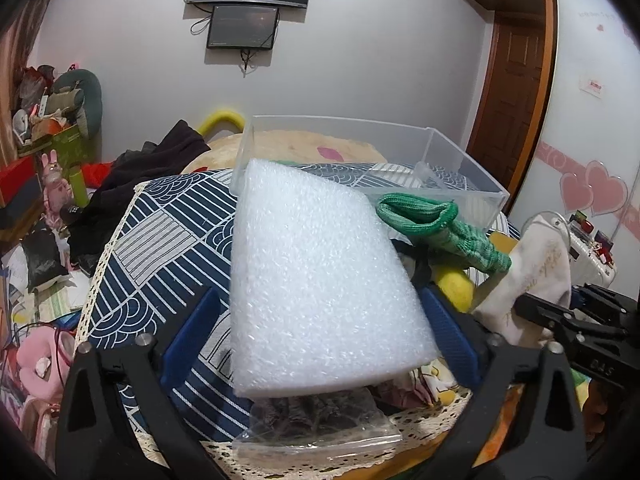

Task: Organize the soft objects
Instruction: 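Grasp the white foam block with the left tool while the right tool grasps the white cloth bag, then carry the foam block with the left tool while the right tool carries the bag into the box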

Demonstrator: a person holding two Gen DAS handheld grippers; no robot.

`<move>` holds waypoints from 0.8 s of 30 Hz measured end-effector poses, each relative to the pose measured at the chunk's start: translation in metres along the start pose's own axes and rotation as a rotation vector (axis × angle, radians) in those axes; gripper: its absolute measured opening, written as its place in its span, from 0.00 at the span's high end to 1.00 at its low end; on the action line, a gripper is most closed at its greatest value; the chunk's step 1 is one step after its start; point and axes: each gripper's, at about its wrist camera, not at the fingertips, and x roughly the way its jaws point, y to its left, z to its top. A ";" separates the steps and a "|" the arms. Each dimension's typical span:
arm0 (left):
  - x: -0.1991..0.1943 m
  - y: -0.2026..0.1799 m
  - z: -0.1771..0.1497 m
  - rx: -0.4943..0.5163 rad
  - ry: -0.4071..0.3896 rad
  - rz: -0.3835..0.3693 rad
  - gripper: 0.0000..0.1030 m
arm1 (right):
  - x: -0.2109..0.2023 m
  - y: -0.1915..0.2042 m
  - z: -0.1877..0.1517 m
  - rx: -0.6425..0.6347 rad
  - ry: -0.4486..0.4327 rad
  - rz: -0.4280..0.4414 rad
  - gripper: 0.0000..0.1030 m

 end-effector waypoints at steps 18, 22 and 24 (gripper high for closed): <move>-0.033 0.004 0.025 0.031 -0.110 -0.025 0.21 | -0.030 -0.016 0.028 0.032 -0.155 -0.056 0.81; -0.035 0.009 0.039 0.024 -0.128 -0.035 0.21 | -0.034 -0.020 0.045 0.041 -0.203 -0.073 0.81; -0.034 0.010 0.045 0.012 -0.131 -0.045 0.21 | -0.034 -0.019 0.052 0.044 -0.221 -0.067 0.81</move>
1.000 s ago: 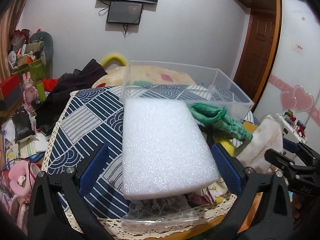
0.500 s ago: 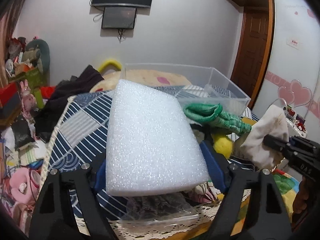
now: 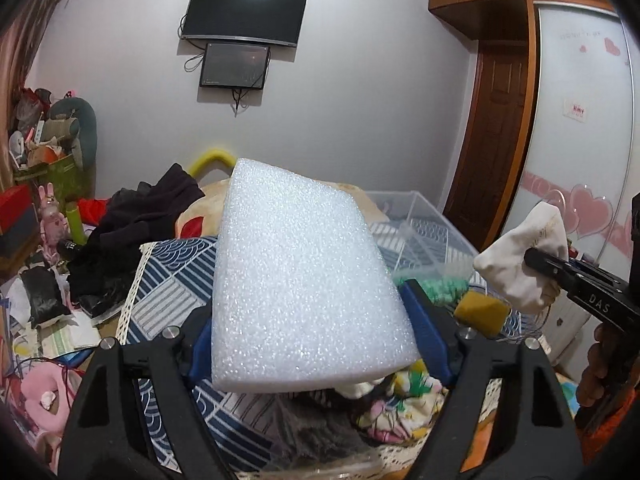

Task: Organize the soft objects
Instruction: 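Carry the foam block with the left tool while the right tool carries the bag into the box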

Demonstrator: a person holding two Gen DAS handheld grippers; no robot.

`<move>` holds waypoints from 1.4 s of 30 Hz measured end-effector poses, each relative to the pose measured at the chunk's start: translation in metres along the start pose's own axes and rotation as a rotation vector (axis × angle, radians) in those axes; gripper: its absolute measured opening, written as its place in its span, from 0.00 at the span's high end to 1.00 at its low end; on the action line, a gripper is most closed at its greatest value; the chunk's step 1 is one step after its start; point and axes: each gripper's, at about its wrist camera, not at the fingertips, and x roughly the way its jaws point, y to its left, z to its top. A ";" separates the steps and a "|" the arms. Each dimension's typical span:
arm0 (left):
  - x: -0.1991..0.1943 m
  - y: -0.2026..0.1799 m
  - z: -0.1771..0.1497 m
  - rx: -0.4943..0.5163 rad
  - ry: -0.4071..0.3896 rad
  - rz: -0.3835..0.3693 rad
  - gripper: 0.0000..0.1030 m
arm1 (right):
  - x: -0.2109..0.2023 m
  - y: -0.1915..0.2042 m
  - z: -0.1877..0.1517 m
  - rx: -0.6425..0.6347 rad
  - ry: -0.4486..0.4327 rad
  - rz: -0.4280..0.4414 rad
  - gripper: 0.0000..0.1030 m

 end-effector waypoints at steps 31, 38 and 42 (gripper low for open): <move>0.133 0.013 0.064 -0.012 0.213 0.004 0.21 | 0.100 0.043 0.037 -0.116 0.064 0.065 0.81; 0.156 -0.005 0.057 0.069 0.295 0.030 0.21 | 0.127 0.050 0.035 -0.159 0.200 0.070 0.81; 0.160 -0.013 0.055 0.111 0.317 0.031 0.21 | 0.138 0.046 0.031 -0.164 0.263 0.075 0.81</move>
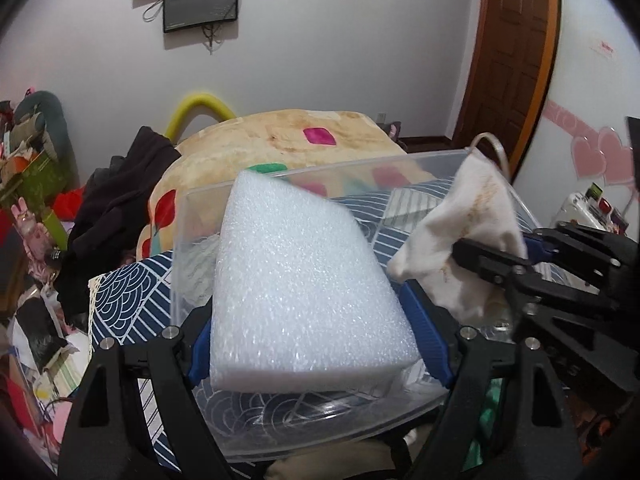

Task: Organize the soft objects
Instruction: 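Carry the foam block with the left tool while the right tool carries the bag into the box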

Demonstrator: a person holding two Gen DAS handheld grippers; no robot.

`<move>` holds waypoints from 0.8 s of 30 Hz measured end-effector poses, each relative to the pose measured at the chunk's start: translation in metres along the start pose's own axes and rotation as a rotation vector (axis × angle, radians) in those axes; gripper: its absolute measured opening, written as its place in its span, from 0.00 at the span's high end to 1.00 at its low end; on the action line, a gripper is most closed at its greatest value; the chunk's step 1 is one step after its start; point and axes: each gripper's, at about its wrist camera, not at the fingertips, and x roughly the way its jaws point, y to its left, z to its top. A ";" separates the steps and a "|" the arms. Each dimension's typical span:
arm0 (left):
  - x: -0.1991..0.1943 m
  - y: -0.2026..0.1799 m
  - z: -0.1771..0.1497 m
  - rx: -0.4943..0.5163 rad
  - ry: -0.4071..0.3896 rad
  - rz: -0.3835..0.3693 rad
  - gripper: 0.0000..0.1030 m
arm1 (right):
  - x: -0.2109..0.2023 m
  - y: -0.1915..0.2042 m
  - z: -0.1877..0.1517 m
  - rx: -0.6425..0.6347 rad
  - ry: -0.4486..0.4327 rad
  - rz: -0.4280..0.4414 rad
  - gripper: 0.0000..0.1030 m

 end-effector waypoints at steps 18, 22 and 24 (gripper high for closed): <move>-0.044 -0.002 -0.001 0.021 -0.069 -0.020 0.07 | -0.041 -0.020 0.000 0.014 -0.093 -0.030 0.39; -0.068 -0.003 -0.003 0.036 -0.132 -0.002 0.02 | -0.060 -0.022 0.000 0.009 -0.147 -0.039 0.35; -0.081 -0.003 -0.006 0.042 -0.164 0.003 0.01 | -0.067 -0.022 0.001 0.008 -0.165 -0.042 0.32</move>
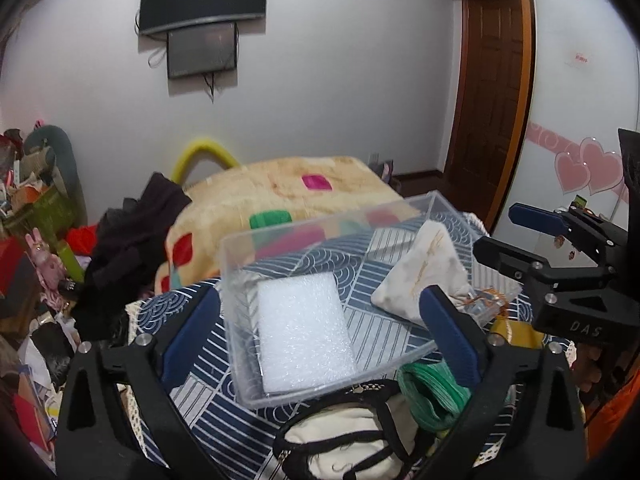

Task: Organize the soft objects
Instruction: 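Carry the foam block with the left tool while the right tool carries the bag into the box, then grasp the black-trimmed cloth with the left tool while the right tool grasps the yellow sponge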

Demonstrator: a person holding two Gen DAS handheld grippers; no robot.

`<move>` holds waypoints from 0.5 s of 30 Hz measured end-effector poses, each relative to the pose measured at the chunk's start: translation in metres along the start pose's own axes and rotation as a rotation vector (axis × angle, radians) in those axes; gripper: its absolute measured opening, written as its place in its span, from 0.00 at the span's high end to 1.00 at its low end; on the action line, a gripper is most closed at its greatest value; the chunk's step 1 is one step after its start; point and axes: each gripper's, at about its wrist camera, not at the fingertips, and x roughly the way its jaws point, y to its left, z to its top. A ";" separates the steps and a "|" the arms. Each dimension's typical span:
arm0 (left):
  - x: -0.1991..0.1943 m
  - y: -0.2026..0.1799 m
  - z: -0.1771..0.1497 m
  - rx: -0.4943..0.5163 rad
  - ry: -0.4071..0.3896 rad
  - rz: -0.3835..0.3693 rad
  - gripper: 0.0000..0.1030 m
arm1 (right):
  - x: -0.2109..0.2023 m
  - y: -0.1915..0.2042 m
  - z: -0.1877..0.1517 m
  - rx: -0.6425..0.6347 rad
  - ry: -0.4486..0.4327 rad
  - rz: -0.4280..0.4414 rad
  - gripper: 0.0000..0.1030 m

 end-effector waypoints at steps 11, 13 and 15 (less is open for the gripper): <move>-0.022 0.009 -0.035 -0.024 0.019 -0.011 0.00 | -0.027 -0.004 -0.022 -0.027 -0.050 -0.067 0.27; -0.021 0.012 -0.046 -0.034 0.036 -0.005 0.00 | -0.029 -0.005 -0.029 -0.029 -0.042 -0.075 0.24; -0.017 0.015 -0.058 -0.042 0.073 -0.018 0.00 | -0.030 -0.006 -0.036 -0.030 -0.026 -0.085 0.23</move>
